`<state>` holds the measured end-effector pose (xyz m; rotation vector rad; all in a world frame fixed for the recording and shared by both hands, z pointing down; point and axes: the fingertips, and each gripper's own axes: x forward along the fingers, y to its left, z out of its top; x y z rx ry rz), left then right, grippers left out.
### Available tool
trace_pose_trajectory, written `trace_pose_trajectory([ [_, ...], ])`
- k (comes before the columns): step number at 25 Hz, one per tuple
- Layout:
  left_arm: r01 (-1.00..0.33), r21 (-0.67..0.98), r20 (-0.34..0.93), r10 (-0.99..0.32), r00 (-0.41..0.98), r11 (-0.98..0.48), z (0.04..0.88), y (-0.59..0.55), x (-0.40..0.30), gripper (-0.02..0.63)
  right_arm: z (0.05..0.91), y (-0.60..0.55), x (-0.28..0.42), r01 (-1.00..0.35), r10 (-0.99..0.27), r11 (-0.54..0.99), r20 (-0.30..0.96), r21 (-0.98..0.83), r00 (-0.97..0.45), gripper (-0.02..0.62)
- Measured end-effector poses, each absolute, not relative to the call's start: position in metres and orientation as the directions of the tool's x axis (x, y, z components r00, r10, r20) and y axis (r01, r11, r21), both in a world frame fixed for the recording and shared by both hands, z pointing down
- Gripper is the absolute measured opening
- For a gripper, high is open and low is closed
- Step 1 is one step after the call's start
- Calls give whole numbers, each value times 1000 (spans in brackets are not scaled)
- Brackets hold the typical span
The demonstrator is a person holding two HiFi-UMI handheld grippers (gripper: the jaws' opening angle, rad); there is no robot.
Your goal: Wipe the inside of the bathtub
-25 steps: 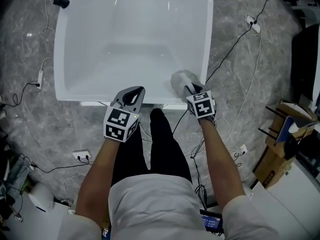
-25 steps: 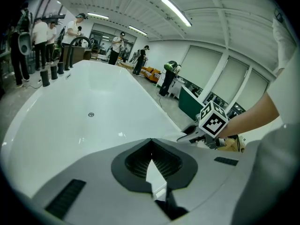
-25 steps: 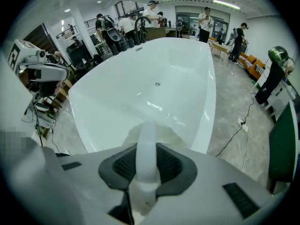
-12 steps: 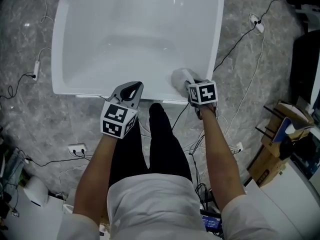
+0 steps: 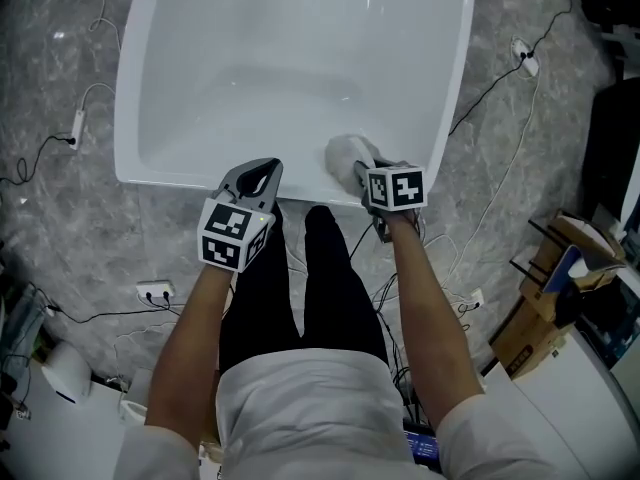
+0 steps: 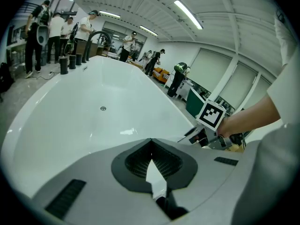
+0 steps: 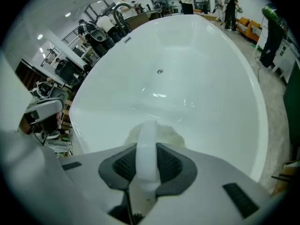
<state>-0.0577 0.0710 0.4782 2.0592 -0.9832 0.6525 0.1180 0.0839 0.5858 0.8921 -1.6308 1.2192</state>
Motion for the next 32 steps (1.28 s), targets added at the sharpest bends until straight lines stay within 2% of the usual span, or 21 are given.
trace_pose_trajectory([
  [11,-876,389,725,-491,483,-286,494,64,-124,6,585,77,5,-844,-3,300,884,-445,-468,98],
  [22,-934,341,763,-549,340,-106,508,62,-225,6,582,66,-117,-758,43,370,825,-537,-564,98],
  [32,-953,301,764,-596,246,-7,503,69,-308,6,574,63,-228,-656,76,407,739,-635,-669,98],
])
